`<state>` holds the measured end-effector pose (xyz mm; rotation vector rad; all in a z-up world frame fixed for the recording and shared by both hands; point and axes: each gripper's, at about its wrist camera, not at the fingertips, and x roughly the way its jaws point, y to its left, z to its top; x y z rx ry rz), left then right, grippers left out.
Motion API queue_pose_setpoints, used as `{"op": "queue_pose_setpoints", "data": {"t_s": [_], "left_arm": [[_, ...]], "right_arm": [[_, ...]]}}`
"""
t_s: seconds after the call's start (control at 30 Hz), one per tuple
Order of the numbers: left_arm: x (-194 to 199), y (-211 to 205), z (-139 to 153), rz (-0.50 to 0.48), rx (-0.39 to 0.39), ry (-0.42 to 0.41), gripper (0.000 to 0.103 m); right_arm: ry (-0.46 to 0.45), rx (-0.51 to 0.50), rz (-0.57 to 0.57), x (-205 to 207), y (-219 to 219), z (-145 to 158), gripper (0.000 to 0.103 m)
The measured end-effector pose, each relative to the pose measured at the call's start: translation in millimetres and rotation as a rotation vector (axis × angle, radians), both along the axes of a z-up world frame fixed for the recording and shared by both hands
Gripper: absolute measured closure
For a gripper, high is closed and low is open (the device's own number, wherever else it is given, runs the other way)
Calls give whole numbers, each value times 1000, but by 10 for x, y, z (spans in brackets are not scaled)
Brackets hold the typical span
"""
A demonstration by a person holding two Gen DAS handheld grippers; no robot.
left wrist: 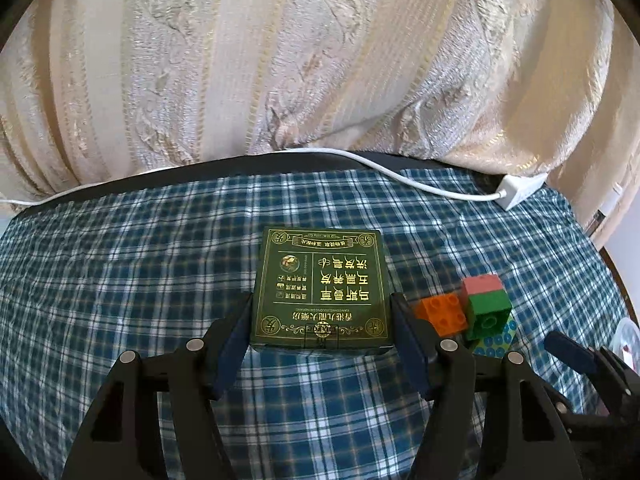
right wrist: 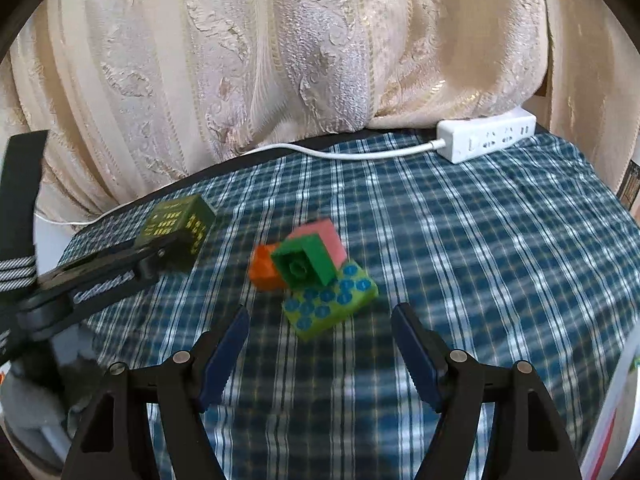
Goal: Organize objects
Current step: 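Grasp the dark green box with the left gripper while the right grasps the green-pink brick stack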
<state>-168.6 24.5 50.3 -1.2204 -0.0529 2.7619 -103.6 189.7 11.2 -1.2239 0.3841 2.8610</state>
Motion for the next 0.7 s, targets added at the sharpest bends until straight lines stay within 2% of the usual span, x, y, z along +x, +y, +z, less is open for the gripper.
{"op": "queue_pose_setpoints", "data": {"t_s": [0.47, 0.53, 0.6, 0.7], "left_arm": [[-45, -94, -17, 36, 10, -18, 36], [-47, -106, -24, 36, 15, -22, 36], [-50, -101, -24, 36, 14, -22, 36], [-51, -104, -26, 35, 16, -23, 36]], "right_arm": [[6, 53, 12, -465, -152, -22, 27], [-3, 71, 11, -502, -167, -46, 31], [-16, 87, 7, -537, -170, -75, 42], [-25, 92, 9, -538, -158, -98, 52]]}}
